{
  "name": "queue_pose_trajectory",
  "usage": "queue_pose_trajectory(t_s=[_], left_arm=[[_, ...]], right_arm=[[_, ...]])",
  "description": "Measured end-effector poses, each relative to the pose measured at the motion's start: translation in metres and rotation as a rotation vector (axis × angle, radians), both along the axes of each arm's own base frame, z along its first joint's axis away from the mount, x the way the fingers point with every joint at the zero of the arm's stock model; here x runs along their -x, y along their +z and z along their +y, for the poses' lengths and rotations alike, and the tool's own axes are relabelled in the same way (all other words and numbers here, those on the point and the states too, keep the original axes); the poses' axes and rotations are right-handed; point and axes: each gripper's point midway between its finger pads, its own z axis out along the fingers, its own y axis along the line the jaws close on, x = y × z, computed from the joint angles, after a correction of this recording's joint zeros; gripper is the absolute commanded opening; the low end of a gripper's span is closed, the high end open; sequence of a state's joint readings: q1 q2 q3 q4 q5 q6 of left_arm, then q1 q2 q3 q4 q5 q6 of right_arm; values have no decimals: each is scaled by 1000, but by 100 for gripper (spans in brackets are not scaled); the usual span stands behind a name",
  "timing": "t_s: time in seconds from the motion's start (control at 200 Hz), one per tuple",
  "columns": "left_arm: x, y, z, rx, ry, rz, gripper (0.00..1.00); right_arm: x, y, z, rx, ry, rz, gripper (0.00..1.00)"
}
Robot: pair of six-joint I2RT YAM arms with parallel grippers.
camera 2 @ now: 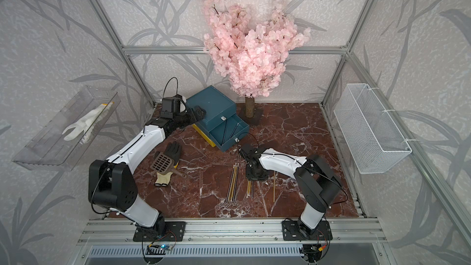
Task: Please place the pencils in the drawer according to their color
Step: Pick up the pencil from the center of the board.
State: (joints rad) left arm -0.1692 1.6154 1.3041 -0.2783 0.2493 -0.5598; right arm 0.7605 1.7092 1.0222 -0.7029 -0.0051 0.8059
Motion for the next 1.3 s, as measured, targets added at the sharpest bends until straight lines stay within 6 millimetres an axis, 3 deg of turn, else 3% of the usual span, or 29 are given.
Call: queue_pose_trajectory(t_s=[0.255,0.655,1.015,1.135,1.3], left_arm=[[0,0,-1,4,-2,-5,100],[0,0,-1,7,-3,-10,100],[0,0,-1,5,-3,-10,100],[1,0,0,3,-3,-10,100],[1,0,0,1,-3,-10,100]], right_arm=[[0,-9,1,25,20,28,27],[1,-10,1,31,31,38,0],[4,-7,-11,-57,-62,41,0],[5,5,-17,-94,-98,29,0],[-6,40,-11,-216,-142,-46,0]])
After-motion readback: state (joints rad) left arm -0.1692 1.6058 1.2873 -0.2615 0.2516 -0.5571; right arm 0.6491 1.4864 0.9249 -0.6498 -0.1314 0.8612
